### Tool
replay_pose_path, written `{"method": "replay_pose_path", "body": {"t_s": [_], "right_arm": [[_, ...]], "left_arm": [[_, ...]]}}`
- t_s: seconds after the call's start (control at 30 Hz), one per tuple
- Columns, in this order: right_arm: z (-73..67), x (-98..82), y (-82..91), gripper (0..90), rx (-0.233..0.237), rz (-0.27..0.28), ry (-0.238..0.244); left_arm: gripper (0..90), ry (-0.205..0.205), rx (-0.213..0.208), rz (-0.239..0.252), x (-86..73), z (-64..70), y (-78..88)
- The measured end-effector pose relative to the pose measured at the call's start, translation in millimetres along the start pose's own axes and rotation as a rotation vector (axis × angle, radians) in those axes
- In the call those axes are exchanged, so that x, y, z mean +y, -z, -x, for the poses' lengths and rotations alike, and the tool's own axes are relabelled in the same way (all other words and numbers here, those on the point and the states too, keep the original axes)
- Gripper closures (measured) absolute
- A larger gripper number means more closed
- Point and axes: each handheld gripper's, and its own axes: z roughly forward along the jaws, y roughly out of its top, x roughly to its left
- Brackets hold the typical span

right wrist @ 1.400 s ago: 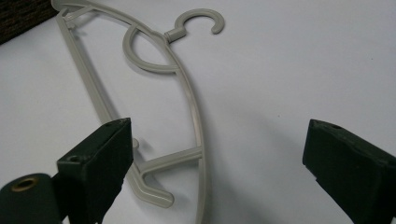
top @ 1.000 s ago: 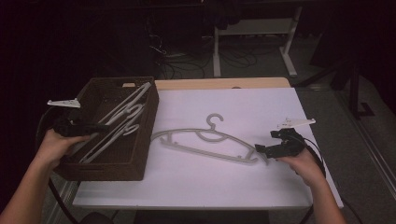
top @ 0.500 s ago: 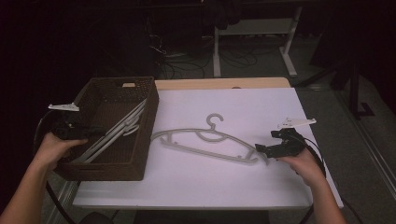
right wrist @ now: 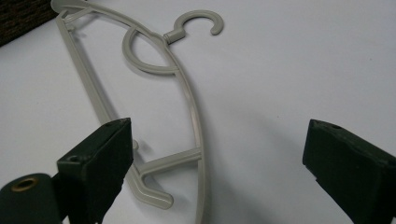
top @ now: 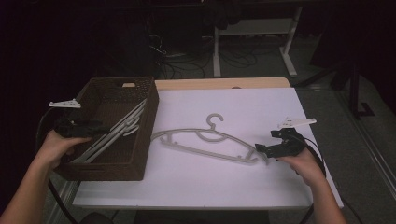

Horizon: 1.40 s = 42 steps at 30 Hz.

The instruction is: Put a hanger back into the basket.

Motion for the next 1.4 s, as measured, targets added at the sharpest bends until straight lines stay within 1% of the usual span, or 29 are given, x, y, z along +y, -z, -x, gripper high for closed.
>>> {"method": "replay_pose_path", "body": {"t_s": [0.03, 0.1, 0.23, 0.37, 0.4, 0.43, 0.5, 0.63, 0.7, 0.73, 0.77, 0.8, 0.83, 0.87, 0.9, 0.93, 0.97, 1.03, 1.1, 1.17, 1.2, 1.23, 1.27, 1.3, 1.33, 1.37, 1.4], "right_arm": [[-0.1, 0.1, 0.0, 8.4, 0.001, 0.001, -0.001], [-0.4, 0.7, 0.2, 8.4, -0.001, 0.000, 0.003], [-0.2, 1.4, 0.4, 8.4, 0.001, 0.004, 0.000], [0.5, 1.0, -0.3, 8.4, -0.001, 0.001, 0.002], [0.4, 1.0, -0.2, 8.4, -0.001, 0.001, 0.002], [0.4, 1.0, -0.2, 8.4, -0.001, 0.001, 0.002], [0.2, 0.9, -0.5, 8.4, 0.000, -0.001, 0.002], [-0.2, 0.7, -1.1, 8.4, 0.002, -0.004, 0.006], [-0.1, 0.6, -1.3, 8.4, 0.005, -0.005, 0.007], [-0.1, 0.6, -1.3, 8.4, 0.005, -0.005, 0.007], [0.0, 0.6, -1.3, 8.4, 0.006, -0.004, 0.007], [0.2, 0.6, -1.4, 8.4, 0.007, -0.007, 0.008], [0.1, 0.6, -1.5, 8.4, 0.008, -0.006, 0.008], [0.1, 0.6, -1.6, 8.4, 0.009, -0.007, 0.008], [-0.1, 0.6, -1.6, 8.4, 0.010, -0.007, 0.009], [-0.1, 0.6, -1.6, 8.4, 0.010, -0.007, 0.009], [-0.2, 0.6, -1.7, 8.4, 0.011, -0.006, 0.012], [-0.1, 0.5, -1.5, 8.4, 0.013, -0.005, 0.013], [0.0, 0.4, -1.4, 8.4, 0.013, -0.004, 0.012], [-0.1, 0.2, -1.2, 8.4, 0.015, -0.006, 0.009], [0.0, 0.0, -1.3, 8.4, 0.015, -0.007, 0.013], [0.0, -0.1, -1.4, 8.4, 0.016, -0.007, 0.012], [0.0, -0.3, -1.5, 8.4, 0.015, -0.008, 0.013], [0.0, -0.3, -1.5, 8.4, 0.015, -0.008, 0.013], [-0.1, -0.5, -1.7, 8.4, 0.017, -0.007, 0.012], [0.0, -0.6, -1.7, 8.4, 0.017, -0.007, 0.012], [0.1, -0.7, -1.7, 8.4, 0.017, -0.007, 0.012]], "left_arm": [[32.8, 0.000, -0.010, 0.010, 2.6, 3.7, -0.5], [30.6, 0.002, -0.013, 0.019, 7.0, 10.4, -1.9], [28.8, 0.000, -0.038, 0.049, 18.5, 25.9, -8.7], [28.5, -0.019, -0.061, 0.078, 32.1, 46.7, -18.6], [28.5, -0.026, -0.094, 0.095, 38.7, 57.4, -23.8], [28.8, -0.026, -0.094, 0.095, 38.7, 57.4, -23.8], [29.0, -0.037, -0.103, 0.100, 45.5, 68.6, -30.5], [30.7, -0.053, -0.158, 0.103, 58.1, 88.8, -47.3], [33.1, -0.066, -0.159, 0.096, 63.5, 98.2, -54.9], [33.1, -0.073, -0.166, 0.097, 67.4, 104.6, -60.1], [35.2, -0.071, -0.172, 0.100, 69.6, 108.5, -63.3], [39.7, -0.076, -0.171, 0.102, 73.1, 115.4, -68.8], [42.0, -0.080, -0.168, 0.105, 75.0, 119.7, -72.3], [44.1, -0.096, -0.195, 0.111, 79.5, 132.5, -83.9], [47.0, -0.096, -0.195, 0.111, 79.5, 132.5, -83.9], [47.0, -0.101, -0.205, 0.113, 80.7, 136.4, -88.2], [52.3, -0.105, -0.203, 0.112, 82.1, 141.9, -93.9], [57.8, -0.121, -0.190, 0.102, 84.1, 153.8, -107.9], [64.8, -0.127, -0.168, 0.088, 84.6, 161.5, -119.4], [74.1, -0.126, -0.169, 0.083, 84.0, 166.6, -132.8], [77.3, -0.122, -0.158, 0.071, 83.2, 168.5, -141.7], [80.6, -0.117, -0.143, 0.045, 80.8, 170.6, -156.3], [83.4, -0.119, -0.118, 0.027, 79.2, 171.5, -163.5], [86.2, -0.119, -0.118, 0.027, 79.2, 171.5, -163.5], [88.9, -0.118, -0.101, 0.013, 77.3, 172.1, -170.6], [89.7, -0.119, -0.092, -0.002, 75.9, 171.9, -175.8], [89.9, -0.121, -0.041, -0.048, 71.0, 171.6, -192.3]]}}
